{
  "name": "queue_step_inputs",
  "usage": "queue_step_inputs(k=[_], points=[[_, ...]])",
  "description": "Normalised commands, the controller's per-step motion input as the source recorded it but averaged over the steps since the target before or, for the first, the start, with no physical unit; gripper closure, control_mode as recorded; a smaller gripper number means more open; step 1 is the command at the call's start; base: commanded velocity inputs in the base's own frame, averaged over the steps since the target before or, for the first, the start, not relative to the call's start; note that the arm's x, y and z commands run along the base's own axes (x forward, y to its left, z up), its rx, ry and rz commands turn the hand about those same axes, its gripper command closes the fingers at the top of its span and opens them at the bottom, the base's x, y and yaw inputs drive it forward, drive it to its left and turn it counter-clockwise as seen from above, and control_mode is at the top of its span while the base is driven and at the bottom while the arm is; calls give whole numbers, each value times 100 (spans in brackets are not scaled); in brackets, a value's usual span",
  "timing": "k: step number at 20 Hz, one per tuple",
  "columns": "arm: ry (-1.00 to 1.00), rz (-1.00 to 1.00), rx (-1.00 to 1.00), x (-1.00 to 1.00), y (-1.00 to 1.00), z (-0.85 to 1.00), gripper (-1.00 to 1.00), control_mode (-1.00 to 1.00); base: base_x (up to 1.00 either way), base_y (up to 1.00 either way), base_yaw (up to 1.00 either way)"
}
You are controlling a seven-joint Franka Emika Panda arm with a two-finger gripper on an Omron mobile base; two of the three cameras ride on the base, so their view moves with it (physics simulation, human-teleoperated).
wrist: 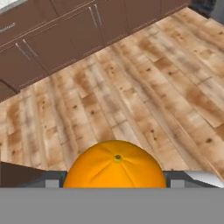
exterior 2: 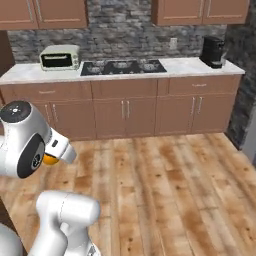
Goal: Pick the tangerine and orange from the fridge and place them on the plate next to the blender to make a fruit smoothie.
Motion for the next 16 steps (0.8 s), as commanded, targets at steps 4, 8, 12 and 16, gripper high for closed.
queue_step_inputs(k=[4, 8, 12, 16], points=[[0, 0, 0, 0, 0, 0, 100, 100, 96, -2, 62], [0, 0, 0, 0, 0, 0, 100, 100, 100, -10, 60], [0, 0, 0, 0, 0, 0, 100, 100, 100, -11, 61], [0, 0, 0, 0, 0, 0, 100, 100, 100, -22, 62]])
